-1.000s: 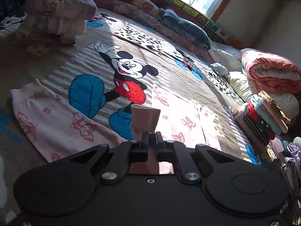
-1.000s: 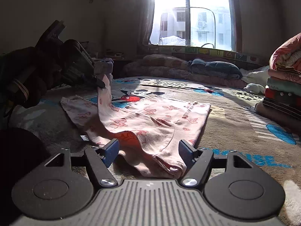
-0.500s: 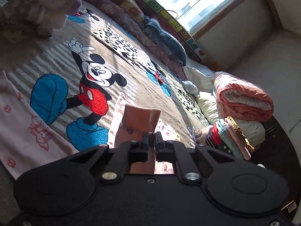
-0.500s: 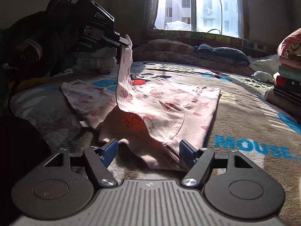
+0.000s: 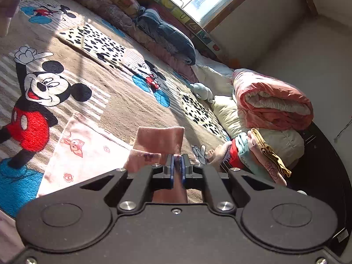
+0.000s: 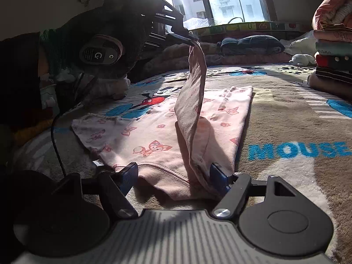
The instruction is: Fold clothes
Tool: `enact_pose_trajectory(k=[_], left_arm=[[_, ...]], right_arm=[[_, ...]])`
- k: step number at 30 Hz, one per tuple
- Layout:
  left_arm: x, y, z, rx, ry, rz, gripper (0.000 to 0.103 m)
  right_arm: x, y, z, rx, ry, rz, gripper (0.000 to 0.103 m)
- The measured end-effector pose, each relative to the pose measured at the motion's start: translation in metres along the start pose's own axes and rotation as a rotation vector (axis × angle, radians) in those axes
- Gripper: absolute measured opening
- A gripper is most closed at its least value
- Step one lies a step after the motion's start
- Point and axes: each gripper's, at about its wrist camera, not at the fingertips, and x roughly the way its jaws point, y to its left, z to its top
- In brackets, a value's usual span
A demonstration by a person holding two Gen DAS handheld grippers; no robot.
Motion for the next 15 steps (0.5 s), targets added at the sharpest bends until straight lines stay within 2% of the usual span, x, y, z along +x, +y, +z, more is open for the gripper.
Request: enact_pose_trajectory(k=[8, 15], left_arm=[[0.054, -0.004, -0.012, 0.049, 0.053, 0.084, 0.005], [0.084, -0.007, -0.022, 0.121, 0.072, 0.169, 0.005]], right_arm=[[-0.002, -0.012, 0.003, 0.114, -0.012, 0.018, 0.072], [-0.002, -0.019, 0.002, 0.180, -0.016, 0.023, 0.072]])
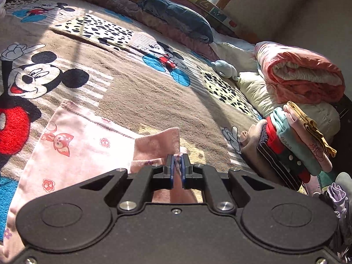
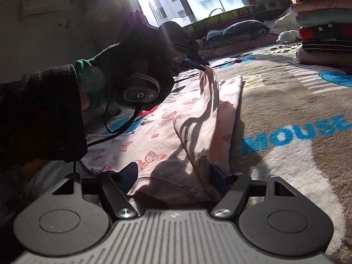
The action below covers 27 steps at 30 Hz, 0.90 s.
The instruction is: Fold clothes
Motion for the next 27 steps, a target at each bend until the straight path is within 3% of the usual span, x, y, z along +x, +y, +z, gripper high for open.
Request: enact_pose_trajectory(k=[12, 19, 22, 24, 27], left_arm=[[0.044, -0.022, -0.016, 0.141, 0.044, 0.110, 0.005], [0.060, -0.025, -0.021, 0.164, 0.067, 0.105, 0.005], [0.057, -0.020, -0.016, 0.132, 0.060, 0.045, 0.025], [0.049, -0.017, -0.013, 0.142, 0.039, 0.016, 0.025], [0.039, -0.014, -0.011, 0.201, 0.035, 0.032, 0.025]], right_arm=[[0.000, 0.001, 0.001, 0.024, 0.008, -0.010, 0.075], [0.001, 0.004, -0.002, 0.022, 0.009, -0.022, 0.076], [-0.002, 0.004, -0.001, 0.029, 0.001, -0.033, 0.076], [-0.009, 0.007, -0.001, 0.022, -0.016, -0.061, 0.076], [-0.021, 0.017, -0.001, -0.039, -0.065, -0.115, 0.076]])
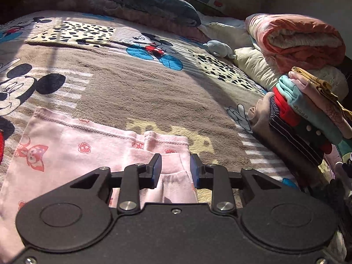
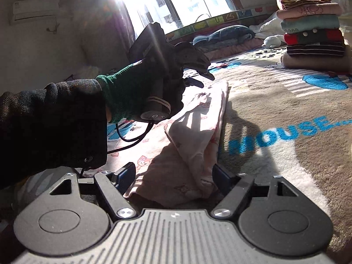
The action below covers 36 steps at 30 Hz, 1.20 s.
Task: Fold clothes
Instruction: 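Open the left gripper and release the folded leg onto the garment, then withdraw both open grippers from the folded pink garment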
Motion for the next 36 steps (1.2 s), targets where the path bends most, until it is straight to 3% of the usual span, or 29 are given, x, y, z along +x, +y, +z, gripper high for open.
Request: enact_pose_trajectory(k=[4, 6, 10, 16, 19, 20, 22, 24, 27, 31, 36], left_arm=[[-0.005, 0.000, -0.004, 0.112, 0.025, 0.011, 0.025], [-0.002, -0.004, -0.006, 0.173, 0.043, 0.006, 0.025], [0.013, -0.012, -0.006, 0.241, 0.080, 0.012, 0.025], [0.046, -0.010, 0.001, 0.231, 0.137, 0.036, 0.029], [0.041, -0.015, 0.006, 0.243, 0.145, 0.049, 0.032], [0.035, -0.016, 0.007, 0.239, 0.137, 0.051, 0.039], [0.014, -0.012, 0.005, 0.198, 0.110, 0.041, 0.056], [-0.011, -0.005, 0.001, 0.146, 0.085, 0.022, 0.057], [-0.054, 0.014, -0.012, 0.031, 0.062, 0.005, 0.069], [-0.114, 0.043, -0.036, -0.162, 0.040, -0.013, 0.077], [-0.179, 0.065, -0.071, -0.366, 0.016, -0.017, 0.082]], right_arm=[[0.001, 0.023, 0.003, -0.189, -0.072, 0.039, 0.076], [0.012, 0.028, 0.004, -0.236, -0.060, 0.061, 0.076], [0.035, 0.010, -0.001, -0.125, 0.071, 0.061, 0.077], [0.038, 0.002, -0.006, -0.069, 0.066, 0.099, 0.079], [0.035, 0.005, -0.009, -0.085, 0.058, 0.101, 0.079], [0.032, 0.006, -0.009, -0.086, 0.049, 0.101, 0.079], [0.023, 0.007, -0.010, -0.086, 0.028, 0.098, 0.079], [0.015, 0.009, -0.010, -0.098, 0.025, 0.095, 0.079], [0.003, 0.007, -0.009, -0.073, 0.026, 0.093, 0.080], [-0.008, -0.009, -0.008, 0.048, 0.028, 0.084, 0.081], [-0.014, -0.049, -0.014, 0.315, 0.021, 0.072, 0.084]])
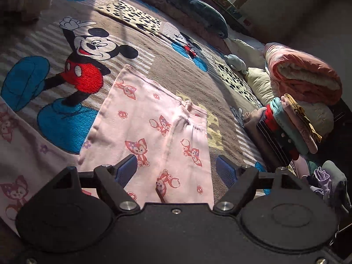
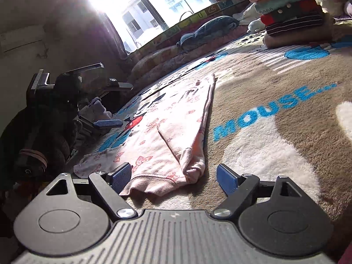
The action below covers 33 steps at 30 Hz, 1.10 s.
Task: Fold clothes
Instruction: 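Withdraw both open grippers from the folded pink garment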
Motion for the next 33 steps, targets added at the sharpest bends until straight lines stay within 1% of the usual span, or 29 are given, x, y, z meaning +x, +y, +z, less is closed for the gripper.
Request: enact_pose_trajectory(k=[2, 4, 5, 6, 8, 9, 11, 12, 15, 19, 22, 24, 27, 30, 32, 33], left_arm=[[-0.018, 0.007, -0.012, -0.044, 0.003, 0.017, 0.084], [-0.032, 0.011, -0.024, -0.058, 0.031, 0.051, 0.084], [-0.040, 0.013, -0.031, -0.064, 0.032, 0.065, 0.084], [-0.046, 0.018, -0.035, -0.070, 0.031, 0.063, 0.084], [-0.058, 0.023, -0.045, -0.087, 0.028, 0.070, 0.084], [-0.062, 0.026, -0.049, -0.090, 0.022, 0.080, 0.084], [-0.070, 0.033, -0.058, -0.092, 0.007, 0.101, 0.084], [-0.073, 0.038, -0.063, -0.105, 0.002, 0.109, 0.084], [-0.078, 0.055, -0.076, -0.159, -0.004, 0.128, 0.084], [-0.079, 0.082, -0.095, -0.213, -0.002, 0.154, 0.084], [-0.087, 0.100, -0.103, -0.235, -0.041, 0.094, 0.084], [-0.096, 0.109, -0.105, -0.242, -0.096, 0.080, 0.084], [-0.105, 0.133, -0.104, -0.303, -0.173, 0.045, 0.082], [-0.111, 0.160, -0.099, -0.378, -0.233, 0.005, 0.076], [-0.113, 0.177, -0.089, -0.429, -0.262, -0.008, 0.064], [-0.113, 0.184, -0.084, -0.445, -0.279, -0.012, 0.063]], right_arm=[[0.001, -0.012, 0.002, 0.078, 0.001, 0.029, 0.084], [0.003, -0.013, 0.003, 0.091, 0.006, 0.037, 0.085], [0.004, -0.012, 0.003, 0.089, 0.010, 0.042, 0.089], [0.006, -0.011, 0.003, 0.084, 0.013, 0.048, 0.094], [0.008, -0.010, 0.003, 0.094, 0.024, 0.059, 0.099], [0.009, -0.010, 0.005, 0.096, 0.038, 0.073, 0.103], [0.011, -0.010, 0.008, 0.092, 0.081, 0.076, 0.103], [0.010, -0.011, 0.009, 0.099, 0.088, 0.084, 0.103], [0.007, -0.014, 0.010, 0.129, 0.100, 0.113, 0.103], [0.007, -0.012, 0.009, 0.114, 0.107, 0.112, 0.103], [0.005, -0.008, 0.006, 0.088, 0.111, 0.108, 0.103], [0.002, -0.004, 0.003, 0.062, 0.112, 0.101, 0.103], [-0.006, 0.004, -0.004, 0.013, 0.109, 0.081, 0.102], [-0.010, 0.012, -0.006, -0.038, 0.117, 0.062, 0.101], [-0.011, 0.017, -0.006, -0.066, 0.129, 0.055, 0.100], [-0.011, 0.019, -0.007, -0.080, 0.136, 0.052, 0.100]])
